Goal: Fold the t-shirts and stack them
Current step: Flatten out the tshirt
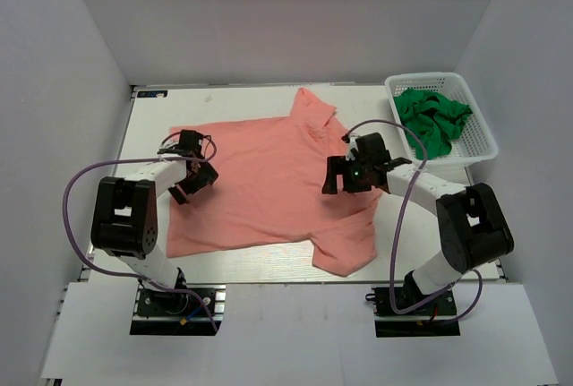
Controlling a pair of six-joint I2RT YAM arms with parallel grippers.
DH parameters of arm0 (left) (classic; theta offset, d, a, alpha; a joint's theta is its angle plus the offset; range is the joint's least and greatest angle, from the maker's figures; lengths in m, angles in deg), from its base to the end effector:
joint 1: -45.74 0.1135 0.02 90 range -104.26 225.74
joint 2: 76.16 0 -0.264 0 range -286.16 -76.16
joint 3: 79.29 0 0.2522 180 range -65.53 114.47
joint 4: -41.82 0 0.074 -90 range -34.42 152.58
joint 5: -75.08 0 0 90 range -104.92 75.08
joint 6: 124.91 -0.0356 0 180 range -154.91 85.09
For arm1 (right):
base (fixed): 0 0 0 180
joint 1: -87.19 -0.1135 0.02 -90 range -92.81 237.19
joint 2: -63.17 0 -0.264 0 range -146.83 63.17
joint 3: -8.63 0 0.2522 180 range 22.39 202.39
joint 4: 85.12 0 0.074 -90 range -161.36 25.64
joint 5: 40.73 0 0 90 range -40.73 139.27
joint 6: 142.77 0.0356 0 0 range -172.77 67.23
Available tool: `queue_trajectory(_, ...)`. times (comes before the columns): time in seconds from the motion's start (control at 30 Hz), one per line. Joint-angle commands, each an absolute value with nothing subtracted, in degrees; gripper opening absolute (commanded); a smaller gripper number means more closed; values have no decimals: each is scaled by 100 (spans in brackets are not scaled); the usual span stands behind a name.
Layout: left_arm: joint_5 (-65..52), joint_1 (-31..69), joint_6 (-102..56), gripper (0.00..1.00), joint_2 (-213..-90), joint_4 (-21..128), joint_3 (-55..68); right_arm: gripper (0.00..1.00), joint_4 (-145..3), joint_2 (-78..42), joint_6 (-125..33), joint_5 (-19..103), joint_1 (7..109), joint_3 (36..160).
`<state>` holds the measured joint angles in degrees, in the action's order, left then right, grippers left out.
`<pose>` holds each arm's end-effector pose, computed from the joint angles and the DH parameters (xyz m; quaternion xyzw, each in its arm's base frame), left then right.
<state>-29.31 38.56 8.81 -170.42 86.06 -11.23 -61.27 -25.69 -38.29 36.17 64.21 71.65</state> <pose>0.3010 -0.0290 0.1632 -0.3267 0.9218 0.0390 0.2052 0.2841 0.1292 0.1847 -0.1083 0.9272 0.2113 0.2898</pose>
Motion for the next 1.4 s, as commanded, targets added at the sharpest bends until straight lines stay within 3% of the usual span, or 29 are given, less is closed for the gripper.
queue_trajectory(0.0,-3987,3984,1377,100,-16749,9836,-1165,90,-6327,-2525,-3669,3381,6075,7100)
queue_trajectory(0.13,-4322,4107,1563,100,-16572,10110,-955,90,-6432,-2595,-3563,3161,5679,7064)
queue_trajectory(0.27,-3902,4108,1195,100,-16353,9865,-639,90,-6301,-2525,-3519,3283,5327,7327)
queue_trajectory(0.47,-3295,4055,473,100,-16229,8740,-50,90,-6187,-2402,-3221,4486,5388,8241)
queue_trajectory(0.6,-3092,4055,271,100,-16999,8616,651,90,-5740,-2988,-3229,5498,5546,9206)
queue_trajectory(0.87,-2837,4055,271,100,-18415,8616,1663,90,-5124,-4721,-3335,5034,6072,10989)
queue_trajectory(1.37,-3188,4222,218,100,-19428,8599,2051,90,-4789,-6541,-3423,4426,7163,12197)
